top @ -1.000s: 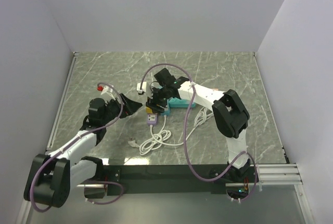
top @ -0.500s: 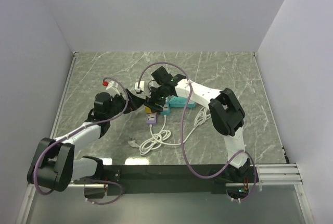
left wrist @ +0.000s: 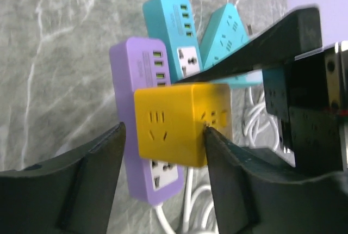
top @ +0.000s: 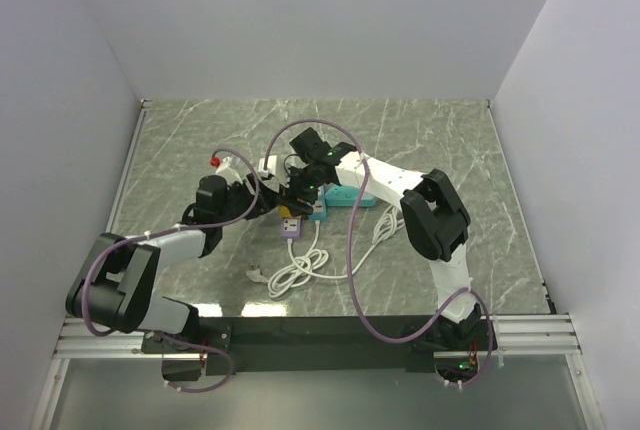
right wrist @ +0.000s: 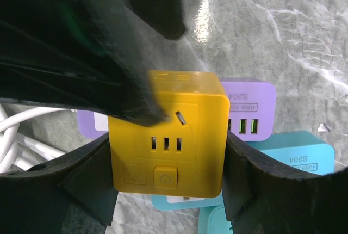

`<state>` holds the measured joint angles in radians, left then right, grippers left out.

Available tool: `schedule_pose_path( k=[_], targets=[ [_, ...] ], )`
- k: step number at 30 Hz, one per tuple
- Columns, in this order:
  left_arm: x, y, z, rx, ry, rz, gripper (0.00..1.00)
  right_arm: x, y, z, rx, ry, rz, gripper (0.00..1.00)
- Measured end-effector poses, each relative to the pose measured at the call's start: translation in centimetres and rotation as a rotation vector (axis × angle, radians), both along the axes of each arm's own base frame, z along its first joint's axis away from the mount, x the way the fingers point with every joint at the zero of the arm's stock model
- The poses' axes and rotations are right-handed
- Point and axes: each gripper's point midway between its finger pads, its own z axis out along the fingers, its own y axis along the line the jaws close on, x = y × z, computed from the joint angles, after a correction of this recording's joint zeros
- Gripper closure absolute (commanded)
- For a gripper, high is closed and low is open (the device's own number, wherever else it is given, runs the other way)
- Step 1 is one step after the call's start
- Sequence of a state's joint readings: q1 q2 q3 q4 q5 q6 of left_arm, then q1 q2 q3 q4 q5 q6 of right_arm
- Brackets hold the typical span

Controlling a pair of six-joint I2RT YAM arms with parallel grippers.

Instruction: Insert the plug

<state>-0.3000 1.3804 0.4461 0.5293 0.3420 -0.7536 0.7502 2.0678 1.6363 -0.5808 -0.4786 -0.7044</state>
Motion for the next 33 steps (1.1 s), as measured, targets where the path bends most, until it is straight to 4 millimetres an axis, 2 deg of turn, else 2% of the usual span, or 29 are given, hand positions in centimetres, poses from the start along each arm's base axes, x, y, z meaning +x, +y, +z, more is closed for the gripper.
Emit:
schedule_pose_path(
  k=[4, 5, 8, 11, 25, 33],
  targets=[
    [0.9, -0.6, 0.4, -0.016, -0.022, -0.008, 0.49, 0.0, 0.0, 0.0, -0.001, -0.001, -0.004, 0.93],
    [1.1, -0.8, 0.5, -0.020, -0.030, -0.009, 0.55, 0.0, 0.0, 0.0, -0.002, -0.001, -0.005, 0.93],
    [1.6, -1.2, 1.1, -0.037, -0.052, -0.014, 0.67, 0.1, 0.0, 0.0, -0.002, 0.000, -0.006, 0.94],
    [1.8, -1.5, 1.2, -0.047, -0.067, -0.022, 0.75, 0.1, -0.1, -0.1, -0.009, -0.001, -0.017, 0.93],
    [2.7, -1.8, 1.0, -0.079, -0.114, 0.000, 0.87, 1.3, -0.1, -0.4, -0.094, 0.005, -0.066, 0.93],
    [3.3, -1.9, 0.9, -0.099, -0.134, 0.019, 0.87, 1.7, -0.2, -0.6, -0.127, 0.007, -0.081, 0.94]
  ],
)
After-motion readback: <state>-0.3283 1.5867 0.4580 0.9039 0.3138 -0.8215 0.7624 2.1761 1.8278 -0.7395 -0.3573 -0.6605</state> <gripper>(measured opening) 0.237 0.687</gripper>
